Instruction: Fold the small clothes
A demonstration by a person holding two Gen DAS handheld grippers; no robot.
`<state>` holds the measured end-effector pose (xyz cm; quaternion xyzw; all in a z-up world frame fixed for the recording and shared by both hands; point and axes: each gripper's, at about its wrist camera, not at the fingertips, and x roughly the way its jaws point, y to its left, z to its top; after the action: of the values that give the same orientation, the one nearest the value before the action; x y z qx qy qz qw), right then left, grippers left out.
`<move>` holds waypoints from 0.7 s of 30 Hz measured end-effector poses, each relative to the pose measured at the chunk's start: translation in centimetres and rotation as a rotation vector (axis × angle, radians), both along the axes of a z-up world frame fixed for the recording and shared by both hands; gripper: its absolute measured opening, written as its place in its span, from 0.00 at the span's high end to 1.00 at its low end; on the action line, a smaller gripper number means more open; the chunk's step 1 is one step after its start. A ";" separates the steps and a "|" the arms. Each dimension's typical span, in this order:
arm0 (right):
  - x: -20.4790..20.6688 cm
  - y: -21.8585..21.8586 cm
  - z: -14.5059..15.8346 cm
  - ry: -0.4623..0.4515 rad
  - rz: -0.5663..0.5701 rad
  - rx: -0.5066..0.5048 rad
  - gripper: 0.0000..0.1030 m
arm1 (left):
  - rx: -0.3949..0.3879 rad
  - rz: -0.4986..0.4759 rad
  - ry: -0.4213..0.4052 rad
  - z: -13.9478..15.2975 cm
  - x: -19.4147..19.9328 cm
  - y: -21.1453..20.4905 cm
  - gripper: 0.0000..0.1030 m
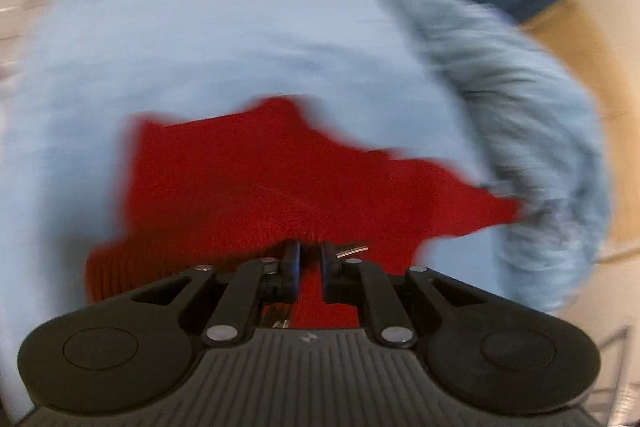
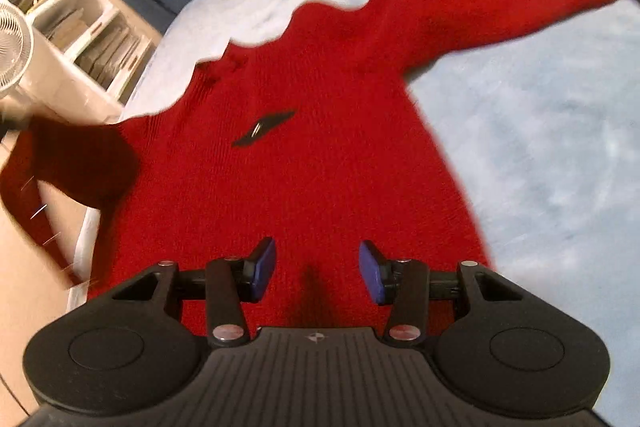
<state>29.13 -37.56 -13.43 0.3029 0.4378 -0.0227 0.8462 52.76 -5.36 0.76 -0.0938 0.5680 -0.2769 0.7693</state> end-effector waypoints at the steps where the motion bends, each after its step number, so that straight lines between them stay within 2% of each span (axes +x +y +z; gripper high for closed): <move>1: -0.3 -0.6 0.2 -0.004 -0.015 0.008 0.52 | 0.008 -0.018 -0.033 0.1 -0.2 -2.5 0.61; 2: -0.5 -1.3 0.4 -0.011 -0.029 0.022 0.52 | 0.036 -0.014 -0.054 0.0 -0.2 -4.1 0.21; 3: -0.7 -1.8 0.6 -0.028 -0.033 0.038 0.52 | 0.060 0.005 -0.088 0.1 -0.4 -5.0 0.07; 4: -0.8 -2.3 0.7 -0.047 -0.029 0.052 0.52 | 0.069 0.030 -0.153 0.3 -0.8 -4.8 0.01; 6: -0.5 -2.8 0.6 -0.084 -0.014 0.079 0.48 | 0.112 0.065 -0.227 0.2 -1.3 -3.3 0.00; 7: 0.0 -2.8 0.3 -0.097 -0.004 0.091 0.46 | 0.160 0.094 -0.248 -0.3 -1.4 -2.1 0.00; 10: 2.4 -1.4 -1.2 -0.094 0.058 0.134 0.44 | 0.276 0.199 -0.266 -3.0 -1.5 2.4 0.00; 12: 3.9 0.7 -2.3 -0.065 0.094 0.159 0.43 | 0.302 0.221 -0.231 -5.6 -2.5 5.3 0.00; 15: 5.9 4.4 -3.5 -0.031 0.160 0.171 0.40 | 0.300 0.162 -0.175 -9.2 -4.4 7.1 0.00; 17: 7.4 6.6 -4.1 -0.017 0.192 0.132 0.39 | 0.312 0.103 -0.141 -12.0 -4.9 7.1 0.00; 19: 9.2 7.9 -4.5 -0.015 0.188 0.086 0.39 | 0.317 0.130 -0.067 -15.5 -3.3 6.9 0.00; 20: 10.1 8.3 -4.6 -0.017 0.188 0.063 0.45 | 0.287 0.170 -0.020 -16.8 -2.4 6.8 0.00; 21: 11.1 8.7 -4.3 -0.006 0.192 0.026 0.78 | 0.249 0.211 0.020 -17.9 -1.4 6.7 0.01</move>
<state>40.27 -28.89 -17.77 0.2704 0.4625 0.0652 0.8418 51.37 1.35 -17.18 -0.0598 0.5925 -0.1209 0.7942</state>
